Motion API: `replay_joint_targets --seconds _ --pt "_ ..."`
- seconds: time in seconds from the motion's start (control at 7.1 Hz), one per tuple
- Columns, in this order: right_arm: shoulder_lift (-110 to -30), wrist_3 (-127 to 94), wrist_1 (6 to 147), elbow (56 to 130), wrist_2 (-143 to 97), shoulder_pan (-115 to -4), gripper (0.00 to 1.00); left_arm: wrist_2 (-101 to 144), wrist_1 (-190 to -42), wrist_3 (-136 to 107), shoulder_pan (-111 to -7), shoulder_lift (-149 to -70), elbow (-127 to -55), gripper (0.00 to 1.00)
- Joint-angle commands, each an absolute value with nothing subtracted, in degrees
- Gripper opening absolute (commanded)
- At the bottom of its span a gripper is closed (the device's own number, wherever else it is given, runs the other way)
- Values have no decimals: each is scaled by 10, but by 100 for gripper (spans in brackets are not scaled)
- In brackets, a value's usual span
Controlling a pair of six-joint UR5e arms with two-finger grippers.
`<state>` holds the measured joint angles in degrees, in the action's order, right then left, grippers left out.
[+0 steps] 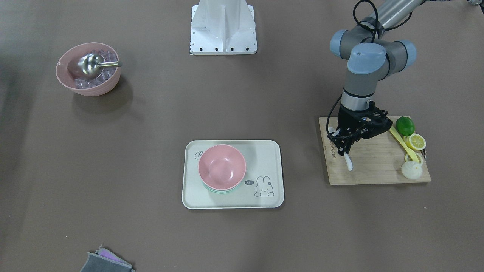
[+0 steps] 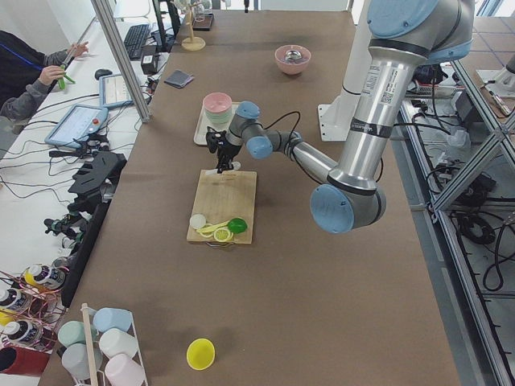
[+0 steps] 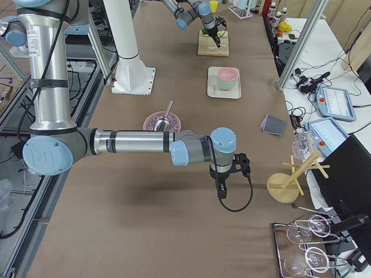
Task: Stack pink bowl on green and place spoon
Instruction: 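Carry the white spoon over the stacked pink bowl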
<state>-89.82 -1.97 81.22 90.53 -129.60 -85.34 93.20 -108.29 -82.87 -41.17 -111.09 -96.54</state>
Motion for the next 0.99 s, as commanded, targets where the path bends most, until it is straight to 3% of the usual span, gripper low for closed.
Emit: replay_joint_targets --seconds 0.0,0.28,0.56,0.85 --pt "-928 -19 789 909 -1295 -854 100 933 -941 -855 -415 -1242 -965 0" --pt "-957 -26 720 897 -1296 -855 100 933 -867 -908 -411 -1348 -942 0" --pt "-965 -28 719 892 -1295 -855 100 929 -874 -942 -395 -1459 -806 0" --pt "-969 -30 718 892 -1296 -855 100 921 -888 -951 -379 -1481 -766 0"
